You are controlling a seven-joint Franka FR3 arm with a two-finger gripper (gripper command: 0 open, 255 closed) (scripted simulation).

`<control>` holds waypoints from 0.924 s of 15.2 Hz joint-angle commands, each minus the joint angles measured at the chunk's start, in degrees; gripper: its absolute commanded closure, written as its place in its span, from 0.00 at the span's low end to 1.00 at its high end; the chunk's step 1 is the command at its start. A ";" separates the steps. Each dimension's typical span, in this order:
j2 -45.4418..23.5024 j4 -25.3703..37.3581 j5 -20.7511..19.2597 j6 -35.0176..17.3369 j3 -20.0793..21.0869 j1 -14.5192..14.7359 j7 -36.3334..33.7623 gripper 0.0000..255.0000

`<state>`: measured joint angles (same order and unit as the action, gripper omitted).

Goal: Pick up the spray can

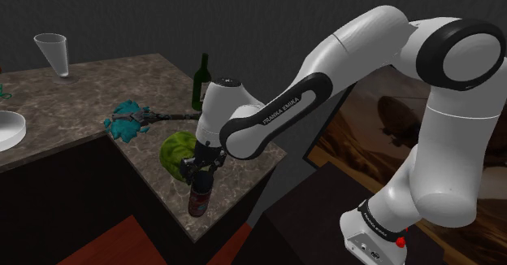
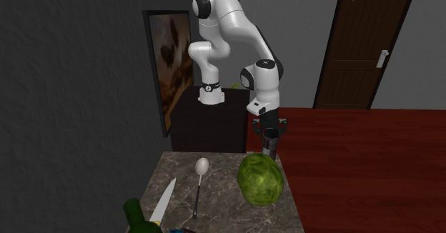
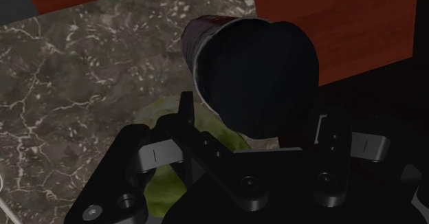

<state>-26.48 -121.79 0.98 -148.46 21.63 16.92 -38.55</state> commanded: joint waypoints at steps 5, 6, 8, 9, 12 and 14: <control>-0.16 0.04 -0.05 -0.09 -0.04 0.05 -0.02 1.00; -0.11 0.01 -0.04 -0.07 -0.02 0.04 -0.01 1.00; -0.08 -0.02 -0.02 -0.07 -0.01 0.03 -0.01 1.00; -0.21 0.08 -0.07 -0.10 -0.06 0.07 -0.04 1.00; 1.75 -0.03 0.63 1.69 0.55 -0.43 0.17 1.00; 3.03 -0.05 1.11 2.92 0.93 -0.75 0.31 1.00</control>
<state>-24.16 -121.74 1.84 -146.07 22.34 16.25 -38.21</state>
